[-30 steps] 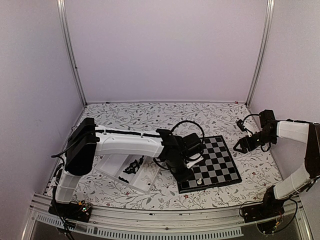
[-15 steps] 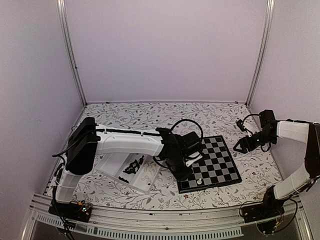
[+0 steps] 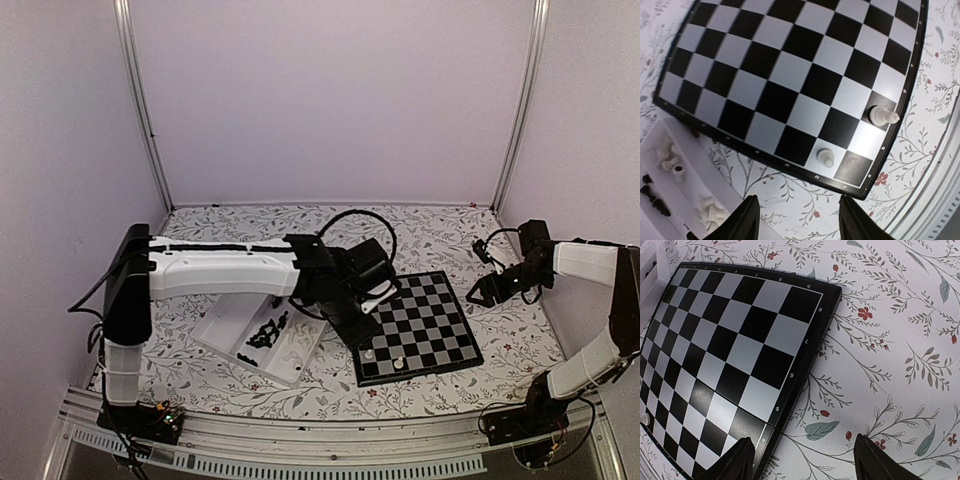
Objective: Set up the chess pieces on the board
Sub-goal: Place the chess piece on the chessboard, then adjust the chess piece in the storage box.
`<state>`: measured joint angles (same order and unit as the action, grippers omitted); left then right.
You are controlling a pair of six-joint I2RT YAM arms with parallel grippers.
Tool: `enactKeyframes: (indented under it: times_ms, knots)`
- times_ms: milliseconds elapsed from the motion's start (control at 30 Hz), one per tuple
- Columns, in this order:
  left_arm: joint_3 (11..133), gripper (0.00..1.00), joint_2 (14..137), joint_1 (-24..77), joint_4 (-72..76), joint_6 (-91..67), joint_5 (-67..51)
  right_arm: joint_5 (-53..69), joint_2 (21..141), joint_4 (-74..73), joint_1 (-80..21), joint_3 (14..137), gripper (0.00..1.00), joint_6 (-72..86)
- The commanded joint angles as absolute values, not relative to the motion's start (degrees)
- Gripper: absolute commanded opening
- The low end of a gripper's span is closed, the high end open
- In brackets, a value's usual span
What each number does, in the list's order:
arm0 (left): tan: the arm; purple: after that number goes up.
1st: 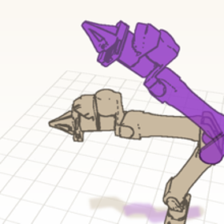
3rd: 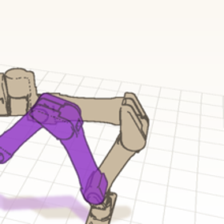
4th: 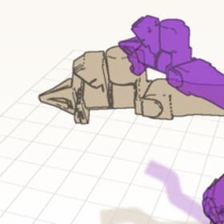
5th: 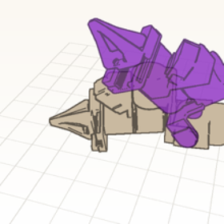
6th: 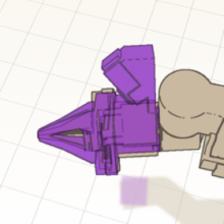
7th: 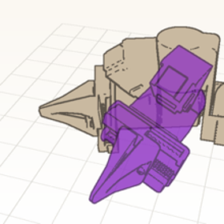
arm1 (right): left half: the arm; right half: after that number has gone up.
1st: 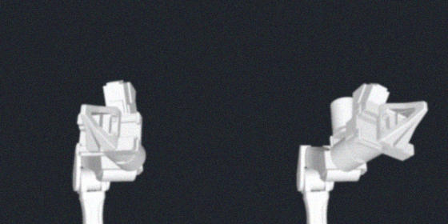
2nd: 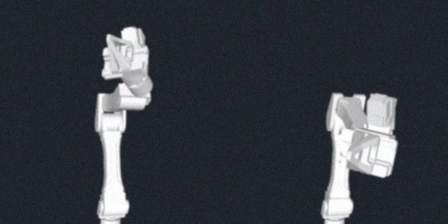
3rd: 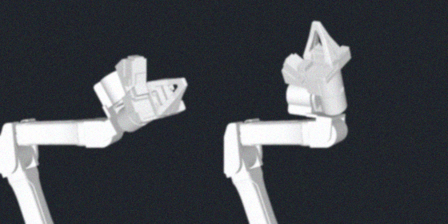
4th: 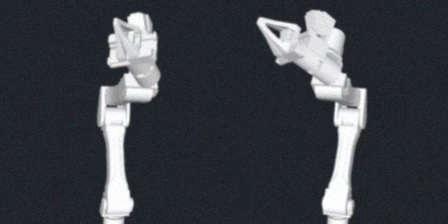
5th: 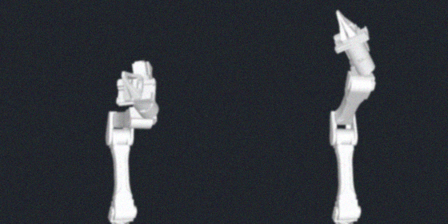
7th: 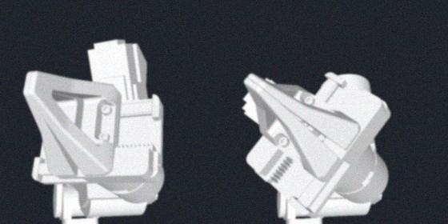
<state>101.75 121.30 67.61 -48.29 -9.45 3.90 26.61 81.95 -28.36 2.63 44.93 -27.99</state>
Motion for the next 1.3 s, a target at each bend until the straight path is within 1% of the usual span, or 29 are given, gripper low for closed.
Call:
enactKeyframes:
  times_ms: [0,100,167,267,467,633,867,1033,1267]
  knots:
    - [93.5,0.53,111.24,61.8,-45.81,-10.89,10.04,27.82,82.55,-28.87,2.72,44.82,0.71,-28.56]
    - [87.84,0.45,108.39,58.09,-44.65,-11.88,10.27,27.86,82.45,-28.85,2.72,44.78,0.71,-28.56]
    - [84.27,0.43,106.95,56.54,-43.79,-12.01,10.09,27.95,82.44,-28.84,2.72,44.78,0.71,-28.56]
    - [81.35,0.43,106.59,54.78,-42.86,-11.89,8.97,27.91,82.57,-28.88,2.7,44.81,0.71,-28.56]
    - [78.41,0.46,107.94,52.91,-38.12,-11.03,7.62,27.86,82.96,-28.87,2.72,44.89,0.71,-28.56]
    - [80.75,0.46,111.93,52.17,-35.9,-8.09,7.37,27.77,83.22,-28.84,2.72,44.82,0.71,-28.56]
    - [85.14,0.42,117.25,51.42,-36.14,-4.21,5.73,27.51,83.58,-28.84,2.68,44.77,0.71,-28.61]
    - [83.76,0.46,116.08,51.42,-37.97,-4.01,6.62,27.42,83.99,-28.85,2.72,44.76,0.71,-28.81]
    - [78.39,0.46,112.51,51.53,-38.3,-6.37,4.08,27.42,84.72,-28.85,2.72,44.91,0.71,-29.0]
